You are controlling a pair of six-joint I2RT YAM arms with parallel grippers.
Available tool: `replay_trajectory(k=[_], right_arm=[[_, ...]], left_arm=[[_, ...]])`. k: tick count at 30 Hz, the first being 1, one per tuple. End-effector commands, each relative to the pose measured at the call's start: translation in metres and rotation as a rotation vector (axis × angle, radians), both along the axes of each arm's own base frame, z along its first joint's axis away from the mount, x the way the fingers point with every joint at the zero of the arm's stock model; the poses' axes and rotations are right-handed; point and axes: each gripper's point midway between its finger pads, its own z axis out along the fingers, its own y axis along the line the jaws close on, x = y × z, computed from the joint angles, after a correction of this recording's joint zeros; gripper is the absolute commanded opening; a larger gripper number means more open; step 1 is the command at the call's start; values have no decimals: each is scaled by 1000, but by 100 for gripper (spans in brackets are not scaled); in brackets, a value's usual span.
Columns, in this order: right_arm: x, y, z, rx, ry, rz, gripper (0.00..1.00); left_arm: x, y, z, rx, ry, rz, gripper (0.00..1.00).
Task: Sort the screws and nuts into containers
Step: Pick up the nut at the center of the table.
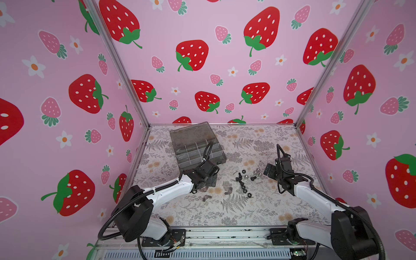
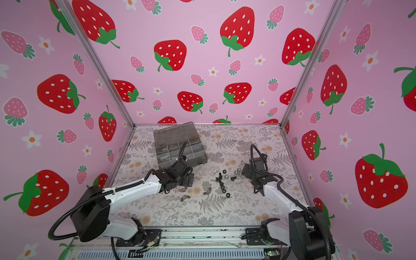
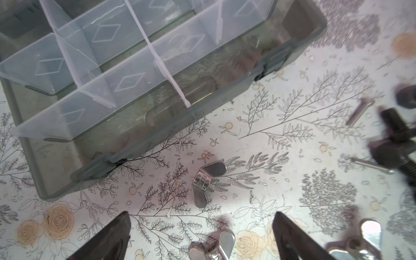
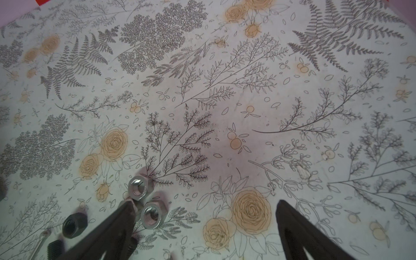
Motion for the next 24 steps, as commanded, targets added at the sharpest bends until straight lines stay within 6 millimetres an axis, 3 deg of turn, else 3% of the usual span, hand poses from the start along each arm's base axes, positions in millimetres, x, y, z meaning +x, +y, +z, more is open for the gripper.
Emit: replay_trajectory(k=[1,8,24], right_arm=[[-3,-1,2,12,6,-45,100],[-5,0,10,4,-24,-56,100],[4,1,16,-16,-30,-59,100]], left_arm=[[6,0,-1,55,32,-47,98],[19,-4,-33,53,152,-134,81],[24,-4,-71,91,262,-153,48]])
